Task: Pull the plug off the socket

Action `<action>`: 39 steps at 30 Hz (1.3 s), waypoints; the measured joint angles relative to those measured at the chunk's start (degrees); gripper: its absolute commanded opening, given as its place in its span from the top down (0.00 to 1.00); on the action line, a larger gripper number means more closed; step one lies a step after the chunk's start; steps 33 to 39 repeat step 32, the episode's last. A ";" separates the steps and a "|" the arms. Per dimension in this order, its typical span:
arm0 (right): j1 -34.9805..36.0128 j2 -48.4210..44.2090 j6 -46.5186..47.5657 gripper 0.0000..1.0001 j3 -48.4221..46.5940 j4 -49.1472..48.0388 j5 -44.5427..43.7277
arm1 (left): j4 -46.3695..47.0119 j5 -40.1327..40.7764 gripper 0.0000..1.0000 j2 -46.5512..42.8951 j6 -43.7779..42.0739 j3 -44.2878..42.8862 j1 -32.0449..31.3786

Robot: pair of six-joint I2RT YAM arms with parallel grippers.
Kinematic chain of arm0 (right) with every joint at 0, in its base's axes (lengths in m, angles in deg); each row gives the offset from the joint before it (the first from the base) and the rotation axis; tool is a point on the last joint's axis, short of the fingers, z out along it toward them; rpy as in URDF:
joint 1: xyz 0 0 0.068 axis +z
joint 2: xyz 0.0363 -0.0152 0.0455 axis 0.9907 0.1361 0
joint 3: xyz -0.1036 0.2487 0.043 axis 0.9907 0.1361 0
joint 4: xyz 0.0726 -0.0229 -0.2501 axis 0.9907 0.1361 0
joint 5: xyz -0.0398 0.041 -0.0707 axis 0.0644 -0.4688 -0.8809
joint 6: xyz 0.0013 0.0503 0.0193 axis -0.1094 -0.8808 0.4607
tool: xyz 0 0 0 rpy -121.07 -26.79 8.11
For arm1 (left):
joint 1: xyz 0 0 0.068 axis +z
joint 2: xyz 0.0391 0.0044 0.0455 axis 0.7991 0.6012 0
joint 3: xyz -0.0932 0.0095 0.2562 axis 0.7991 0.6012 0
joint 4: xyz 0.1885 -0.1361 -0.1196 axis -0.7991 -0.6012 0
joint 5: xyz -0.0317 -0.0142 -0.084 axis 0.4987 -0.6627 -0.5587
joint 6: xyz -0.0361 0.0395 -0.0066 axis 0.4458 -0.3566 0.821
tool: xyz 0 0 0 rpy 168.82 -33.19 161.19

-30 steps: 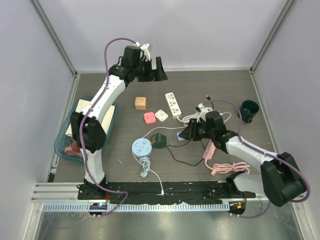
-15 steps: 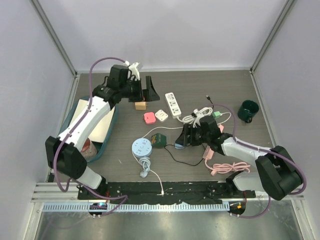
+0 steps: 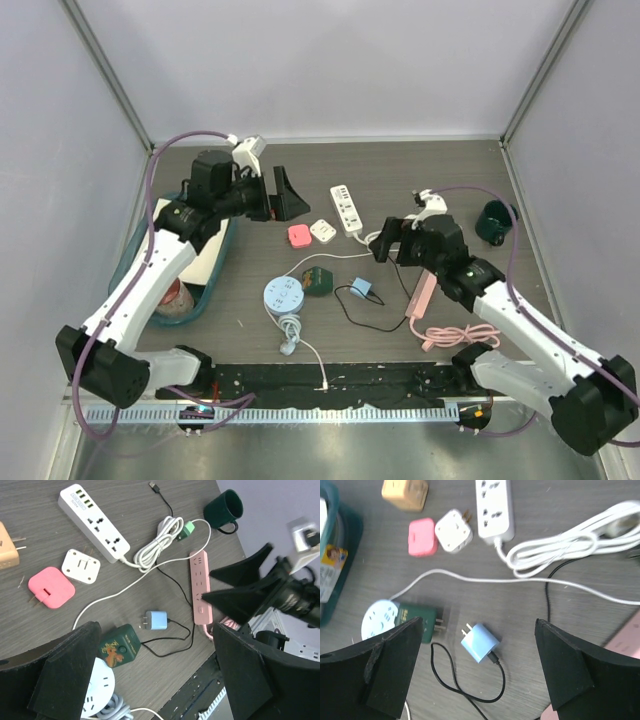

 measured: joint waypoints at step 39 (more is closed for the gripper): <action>0.00 -14.51 -6.71 0.00 -7.43 13.79 -14.45 | 12.63 -1.60 0.00 -22.84 5.05 24.46 0.02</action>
